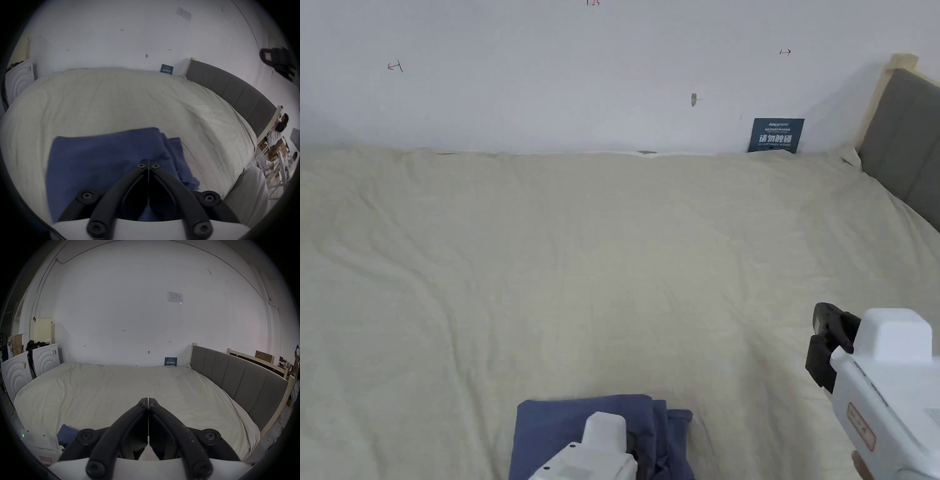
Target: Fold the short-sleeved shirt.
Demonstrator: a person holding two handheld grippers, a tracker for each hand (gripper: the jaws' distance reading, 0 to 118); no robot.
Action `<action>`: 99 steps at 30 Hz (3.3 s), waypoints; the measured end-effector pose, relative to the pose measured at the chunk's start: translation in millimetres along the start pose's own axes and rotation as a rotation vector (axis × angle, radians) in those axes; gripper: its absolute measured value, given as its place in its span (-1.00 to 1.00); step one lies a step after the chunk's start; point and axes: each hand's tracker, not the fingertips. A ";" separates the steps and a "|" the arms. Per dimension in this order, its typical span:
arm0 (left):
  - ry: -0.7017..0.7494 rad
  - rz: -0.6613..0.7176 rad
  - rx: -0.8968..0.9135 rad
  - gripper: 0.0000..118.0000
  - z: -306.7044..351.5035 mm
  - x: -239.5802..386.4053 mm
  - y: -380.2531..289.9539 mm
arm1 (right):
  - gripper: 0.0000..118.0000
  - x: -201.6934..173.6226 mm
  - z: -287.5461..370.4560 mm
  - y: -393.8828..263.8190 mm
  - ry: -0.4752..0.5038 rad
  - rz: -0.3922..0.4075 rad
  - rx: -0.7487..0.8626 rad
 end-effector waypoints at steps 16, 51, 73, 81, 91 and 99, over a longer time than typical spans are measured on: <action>0.024 -0.057 0.068 -0.99 0.3 17.9 4.1 | -0.95 -6.6 3.8 2.1 -0.005 -0.004 -0.004; 0.429 -0.067 0.676 -0.99 206.1 -144.4 128.3 | -0.95 -72.8 24.8 37.5 0.079 0.043 0.174; 0.433 -0.015 0.611 -0.99 198.2 -161.9 110.8 | -0.96 -151.8 -80.0 -97.5 0.276 0.030 -0.381; 0.423 0.008 0.550 -0.99 184.9 -170.5 97.3 | -0.95 -172.4 -95.4 -161.5 0.292 0.055 -0.503; 0.283 0.149 0.358 -0.50 149.6 -172.7 73.7 | -0.97 -171.8 -83.6 -195.6 0.262 0.030 -0.413; 0.084 0.293 -0.077 0.99 77.7 -176.9 52.3 | -0.97 -167.6 -85.2 -194.4 0.277 0.025 -0.420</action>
